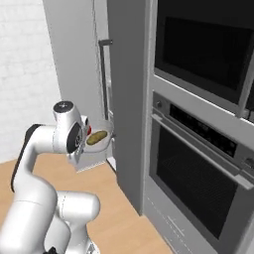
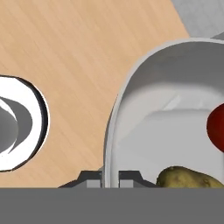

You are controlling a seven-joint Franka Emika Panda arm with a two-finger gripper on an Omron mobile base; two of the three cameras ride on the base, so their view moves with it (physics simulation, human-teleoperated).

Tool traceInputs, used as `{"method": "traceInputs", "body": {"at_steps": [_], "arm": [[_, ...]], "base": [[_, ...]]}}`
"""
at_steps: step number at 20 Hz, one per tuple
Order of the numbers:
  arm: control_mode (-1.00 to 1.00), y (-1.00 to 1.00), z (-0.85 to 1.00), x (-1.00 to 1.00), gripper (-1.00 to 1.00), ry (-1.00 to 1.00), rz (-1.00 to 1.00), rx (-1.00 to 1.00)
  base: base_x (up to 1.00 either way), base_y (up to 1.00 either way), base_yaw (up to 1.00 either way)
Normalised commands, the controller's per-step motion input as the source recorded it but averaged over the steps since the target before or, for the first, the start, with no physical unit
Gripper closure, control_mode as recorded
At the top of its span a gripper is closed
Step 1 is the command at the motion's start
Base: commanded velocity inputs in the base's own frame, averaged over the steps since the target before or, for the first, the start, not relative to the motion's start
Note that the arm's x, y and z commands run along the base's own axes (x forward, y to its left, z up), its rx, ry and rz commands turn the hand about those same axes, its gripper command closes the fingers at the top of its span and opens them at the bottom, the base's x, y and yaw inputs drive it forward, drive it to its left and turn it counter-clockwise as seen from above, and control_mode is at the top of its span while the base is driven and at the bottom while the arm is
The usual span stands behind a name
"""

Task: Take the meat container that has the shrimp and place it on the second highest rack of the freezer. Then take the vegetable container that has the tomato and potato and place it on the highest rack of the freezer.

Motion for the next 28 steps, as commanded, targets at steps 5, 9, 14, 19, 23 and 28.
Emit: {"method": "traceInputs", "body": {"at_steps": [5, 9, 14, 19, 23, 28], "arm": [[1.0, 0.0, 0.0, 0.0, 1.0, 0.0, 0.0, 0.0], [1.0, 0.0, 0.0, 0.0, 1.0, 0.0, 0.0, 0.0], [1.0, 0.0, 0.0, 0.0, 1.0, 0.0, 0.0, 0.0], [1.0, 0.0, 0.0, 0.0, 1.0, 0.0, 0.0, 0.0], [1.0, 0.0, 0.0, 0.0, 1.0, 0.0, 0.0, 0.0], [1.0, 0.0, 0.0, 0.0, 1.0, 0.0, 0.0, 0.0]], "base": [[0.49, 0.98, -0.55], [0.07, 1.0, -0.58], [0.04, 1.0, -0.52], [0.22, 0.99, -0.32], [0.27, 0.89, -0.09], [0.47, 0.26, -0.04]]}}
